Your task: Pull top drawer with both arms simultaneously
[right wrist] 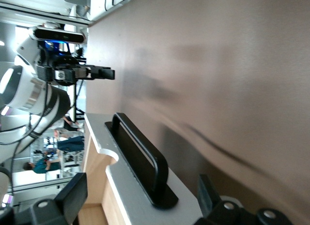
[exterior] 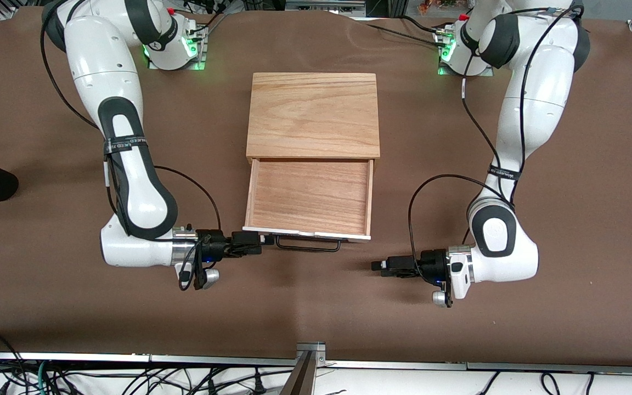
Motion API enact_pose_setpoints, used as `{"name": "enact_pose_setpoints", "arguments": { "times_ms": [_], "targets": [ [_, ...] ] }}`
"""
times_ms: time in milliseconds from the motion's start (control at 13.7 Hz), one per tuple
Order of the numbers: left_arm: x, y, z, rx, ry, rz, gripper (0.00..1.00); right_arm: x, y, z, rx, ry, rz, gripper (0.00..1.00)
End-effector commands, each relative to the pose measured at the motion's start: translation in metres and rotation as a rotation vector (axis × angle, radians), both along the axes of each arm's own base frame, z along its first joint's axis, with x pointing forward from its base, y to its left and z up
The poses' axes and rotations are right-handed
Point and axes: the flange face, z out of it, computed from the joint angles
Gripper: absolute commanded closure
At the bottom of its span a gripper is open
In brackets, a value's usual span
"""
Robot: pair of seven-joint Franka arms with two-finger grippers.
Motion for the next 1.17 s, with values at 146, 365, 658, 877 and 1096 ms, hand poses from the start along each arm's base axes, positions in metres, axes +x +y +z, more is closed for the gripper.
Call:
{"name": "enact_pose_setpoints", "arguments": {
  "times_ms": [146,365,658,877,1096],
  "targets": [
    [-0.001,0.007,0.025,0.08,-0.026,-0.063,0.0,0.007,-0.029,0.036,-0.166,-0.065,0.052,0.0],
    [-0.003,0.029,0.053,0.207,-0.07,-0.111,0.0,0.003,-0.064,0.09,-0.366,-0.084,0.114,0.0],
    [-0.006,0.055,0.105,0.504,-0.196,-0.24,0.0,-0.001,-0.127,0.152,-0.603,-0.131,0.148,0.0],
    [-0.012,0.077,0.149,0.701,-0.267,-0.32,0.0,-0.01,-0.176,0.209,-0.797,-0.172,0.146,0.0],
    [-0.017,0.104,0.207,0.931,-0.35,-0.379,0.0,-0.016,-0.213,0.241,-0.952,-0.199,0.133,0.0]
  ]
}}
